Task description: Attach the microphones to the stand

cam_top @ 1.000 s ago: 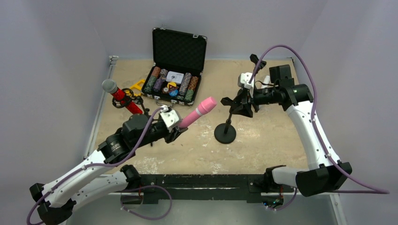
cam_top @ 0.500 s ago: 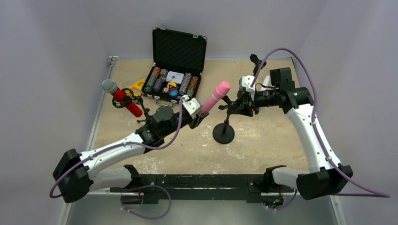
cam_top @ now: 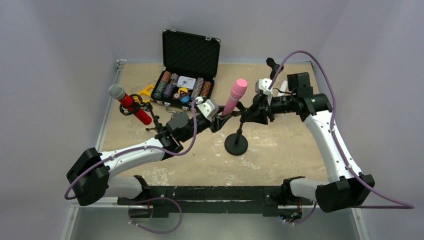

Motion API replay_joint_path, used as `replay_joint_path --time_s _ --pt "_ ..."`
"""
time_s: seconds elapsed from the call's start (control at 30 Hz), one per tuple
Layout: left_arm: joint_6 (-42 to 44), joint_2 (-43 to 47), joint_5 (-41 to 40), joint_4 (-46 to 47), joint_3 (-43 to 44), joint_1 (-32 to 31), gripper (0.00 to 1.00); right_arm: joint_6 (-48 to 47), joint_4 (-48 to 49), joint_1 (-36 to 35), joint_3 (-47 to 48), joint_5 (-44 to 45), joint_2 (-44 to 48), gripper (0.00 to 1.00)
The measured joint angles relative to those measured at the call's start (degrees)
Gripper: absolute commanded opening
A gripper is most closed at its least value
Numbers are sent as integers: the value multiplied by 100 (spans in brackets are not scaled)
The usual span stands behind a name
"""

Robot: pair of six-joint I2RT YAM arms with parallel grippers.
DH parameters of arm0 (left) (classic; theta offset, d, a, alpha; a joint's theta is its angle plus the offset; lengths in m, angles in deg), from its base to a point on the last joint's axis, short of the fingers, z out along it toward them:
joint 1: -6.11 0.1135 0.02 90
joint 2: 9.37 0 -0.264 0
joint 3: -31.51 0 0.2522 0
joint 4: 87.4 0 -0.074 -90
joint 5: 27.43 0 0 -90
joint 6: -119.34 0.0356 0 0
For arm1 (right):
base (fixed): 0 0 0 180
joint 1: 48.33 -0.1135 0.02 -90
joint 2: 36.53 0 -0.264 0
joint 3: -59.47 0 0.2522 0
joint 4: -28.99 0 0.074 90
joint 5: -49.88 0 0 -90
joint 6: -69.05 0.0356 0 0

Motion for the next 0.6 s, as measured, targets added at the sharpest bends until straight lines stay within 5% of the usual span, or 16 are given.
replay_joint_path --time_s 0.37,0.53,0.6 --pt "-168 -385 57 295 70 -275 0 522 459 31 -221 -186 44 9" --pt "-197 -396 17 299 70 -284 2 599 551 33 -278 -229 72 68" --pt "-199 -396 11 293 68 -302 22 645 544 28 -282 -323 72 82"
